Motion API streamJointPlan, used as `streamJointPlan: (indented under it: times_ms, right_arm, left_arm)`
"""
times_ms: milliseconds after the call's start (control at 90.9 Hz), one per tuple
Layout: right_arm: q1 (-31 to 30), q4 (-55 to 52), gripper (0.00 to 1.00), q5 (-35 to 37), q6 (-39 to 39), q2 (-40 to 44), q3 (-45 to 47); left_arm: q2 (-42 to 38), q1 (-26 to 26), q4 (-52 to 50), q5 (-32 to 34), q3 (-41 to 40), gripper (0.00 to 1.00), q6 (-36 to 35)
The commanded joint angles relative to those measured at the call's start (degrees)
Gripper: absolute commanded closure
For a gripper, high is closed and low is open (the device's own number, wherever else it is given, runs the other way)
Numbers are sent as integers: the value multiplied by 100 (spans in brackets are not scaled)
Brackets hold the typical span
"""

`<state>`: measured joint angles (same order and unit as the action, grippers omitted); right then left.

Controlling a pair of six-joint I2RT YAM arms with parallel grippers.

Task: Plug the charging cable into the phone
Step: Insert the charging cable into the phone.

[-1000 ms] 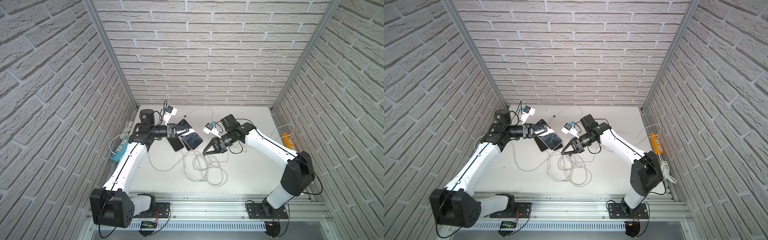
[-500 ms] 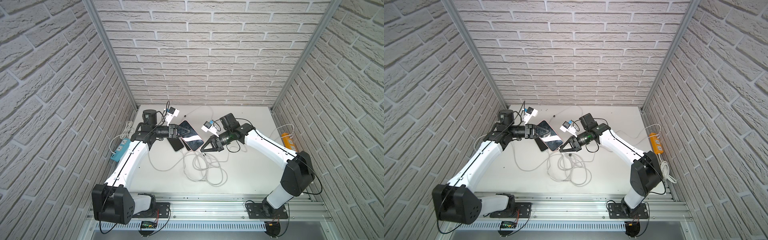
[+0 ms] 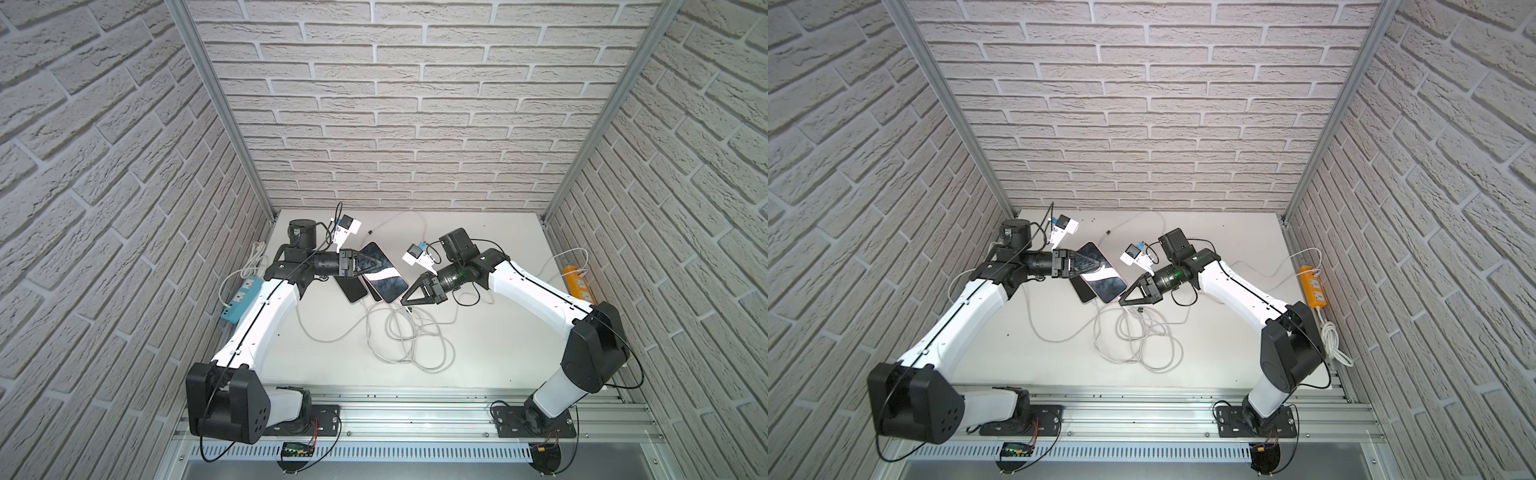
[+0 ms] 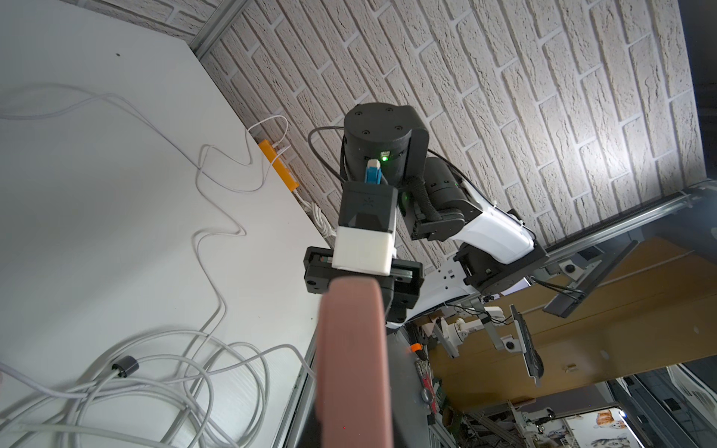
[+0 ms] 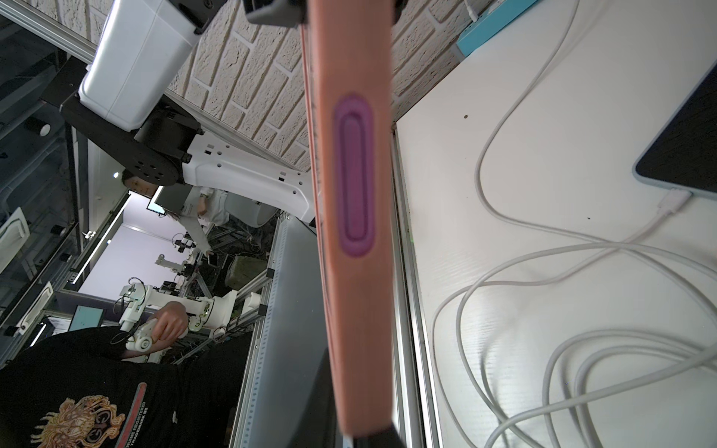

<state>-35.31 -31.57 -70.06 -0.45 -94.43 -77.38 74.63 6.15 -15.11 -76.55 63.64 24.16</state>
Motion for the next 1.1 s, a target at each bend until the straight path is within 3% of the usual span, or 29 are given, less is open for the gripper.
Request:
streamJointPlan:
  times_ms: [0, 297, 363, 440, 495, 770, 1089]
  right_arm:
    - [1, 645, 97, -95, 157, 66, 50]
    - [133, 1267, 97, -63, 534, 255, 334]
    - [162, 1420, 97, -59, 626, 332, 435]
    - [183, 1574, 97, -45, 744, 398, 538]
    - [191, 1696, 97, -66, 835, 445, 600]
    - [202, 1846, 97, -61, 956, 492, 671]
    - [144, 2107, 97, -7, 1164, 430, 722]
  left_arm:
    - [152, 176, -426, -582, 280, 100, -454]
    - [1046, 240, -2942, -1340, 1039, 100, -2668]
    - [1452, 171, -4569, -1918, 1576, 100, -4192]
    - [2174, 10, -7568, -2073, 2400, 100, -7017]
    - [2549, 39, -8727, -2074, 2569, 100, -8081]
    - [2687, 281, -8792, -2092, 1862, 100, -8568]
    - [2831, 483, -8790, -2089, 2074, 100, -8333]
